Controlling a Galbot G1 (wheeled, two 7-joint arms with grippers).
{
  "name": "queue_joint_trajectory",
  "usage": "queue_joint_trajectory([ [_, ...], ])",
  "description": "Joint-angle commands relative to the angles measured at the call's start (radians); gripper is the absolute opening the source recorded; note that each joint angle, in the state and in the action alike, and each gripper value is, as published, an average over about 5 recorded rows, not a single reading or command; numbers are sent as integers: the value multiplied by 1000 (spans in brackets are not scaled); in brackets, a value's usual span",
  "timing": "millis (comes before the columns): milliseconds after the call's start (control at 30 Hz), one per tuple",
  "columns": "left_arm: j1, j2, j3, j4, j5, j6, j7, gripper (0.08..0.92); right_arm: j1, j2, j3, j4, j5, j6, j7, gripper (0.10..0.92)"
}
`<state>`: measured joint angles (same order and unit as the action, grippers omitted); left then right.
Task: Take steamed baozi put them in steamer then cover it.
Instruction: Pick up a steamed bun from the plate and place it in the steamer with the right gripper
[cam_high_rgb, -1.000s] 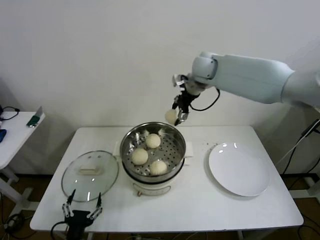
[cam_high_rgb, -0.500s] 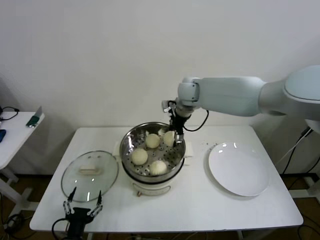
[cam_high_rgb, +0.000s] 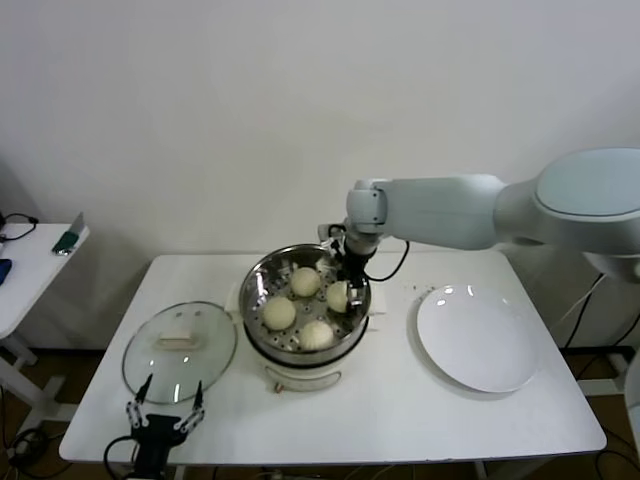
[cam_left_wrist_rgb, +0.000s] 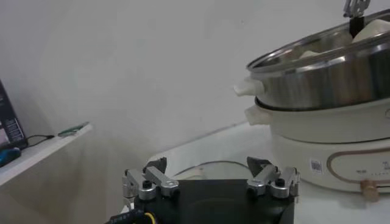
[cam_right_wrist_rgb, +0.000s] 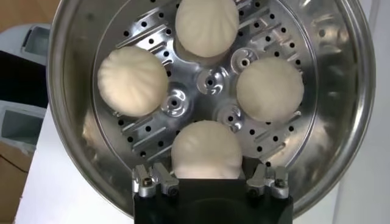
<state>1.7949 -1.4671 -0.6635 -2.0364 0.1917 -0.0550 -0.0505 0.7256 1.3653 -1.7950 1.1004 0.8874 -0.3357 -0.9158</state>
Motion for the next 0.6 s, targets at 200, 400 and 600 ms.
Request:
queue_joint_trajectory([
  [200, 2, -3, 1, 0, 3, -1, 0, 823, -30, 9, 18, 4, 28, -26, 36, 746],
  [400, 2, -3, 0, -2, 4, -1, 1, 823, -29, 5, 28, 4, 31, -41, 46, 748],
  [600, -1, -3, 1, -1, 5, 0, 1, 823, -12, -11, 40, 5, 21, -44, 20, 816],
])
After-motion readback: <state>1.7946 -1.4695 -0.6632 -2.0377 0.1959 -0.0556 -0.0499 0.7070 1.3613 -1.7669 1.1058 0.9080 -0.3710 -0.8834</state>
